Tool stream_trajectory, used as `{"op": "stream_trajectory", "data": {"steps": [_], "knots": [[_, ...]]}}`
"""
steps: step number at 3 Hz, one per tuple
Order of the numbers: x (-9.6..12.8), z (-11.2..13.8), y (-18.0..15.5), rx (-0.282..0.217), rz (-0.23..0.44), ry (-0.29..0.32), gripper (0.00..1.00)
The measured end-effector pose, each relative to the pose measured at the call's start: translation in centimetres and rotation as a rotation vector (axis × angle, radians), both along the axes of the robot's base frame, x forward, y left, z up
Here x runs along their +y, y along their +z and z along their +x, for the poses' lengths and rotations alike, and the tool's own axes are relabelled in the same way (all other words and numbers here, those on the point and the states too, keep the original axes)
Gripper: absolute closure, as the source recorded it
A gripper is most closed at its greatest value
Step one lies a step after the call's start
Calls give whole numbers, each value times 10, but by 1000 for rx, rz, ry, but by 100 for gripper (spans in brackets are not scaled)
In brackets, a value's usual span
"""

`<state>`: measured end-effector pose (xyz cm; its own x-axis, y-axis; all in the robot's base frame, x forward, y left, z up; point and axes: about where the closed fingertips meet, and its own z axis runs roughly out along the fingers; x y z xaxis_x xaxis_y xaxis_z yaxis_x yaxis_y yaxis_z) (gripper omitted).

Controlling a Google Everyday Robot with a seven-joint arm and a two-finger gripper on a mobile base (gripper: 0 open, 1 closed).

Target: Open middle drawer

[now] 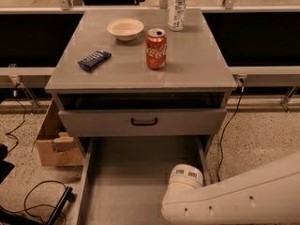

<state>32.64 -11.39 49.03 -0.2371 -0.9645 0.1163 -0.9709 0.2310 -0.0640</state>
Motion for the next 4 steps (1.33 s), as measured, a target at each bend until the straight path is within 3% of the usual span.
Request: {"op": "stream_trajectory", "data": {"steps": [1, 2, 3, 4], "knots": [[-10, 8, 79, -53, -34, -36, 0], [-15, 13, 163, -69, -48, -55, 0], [-15, 11, 171, -45, -69, 13, 0], [-15, 11, 170, -48, -67, 14, 0]]}}
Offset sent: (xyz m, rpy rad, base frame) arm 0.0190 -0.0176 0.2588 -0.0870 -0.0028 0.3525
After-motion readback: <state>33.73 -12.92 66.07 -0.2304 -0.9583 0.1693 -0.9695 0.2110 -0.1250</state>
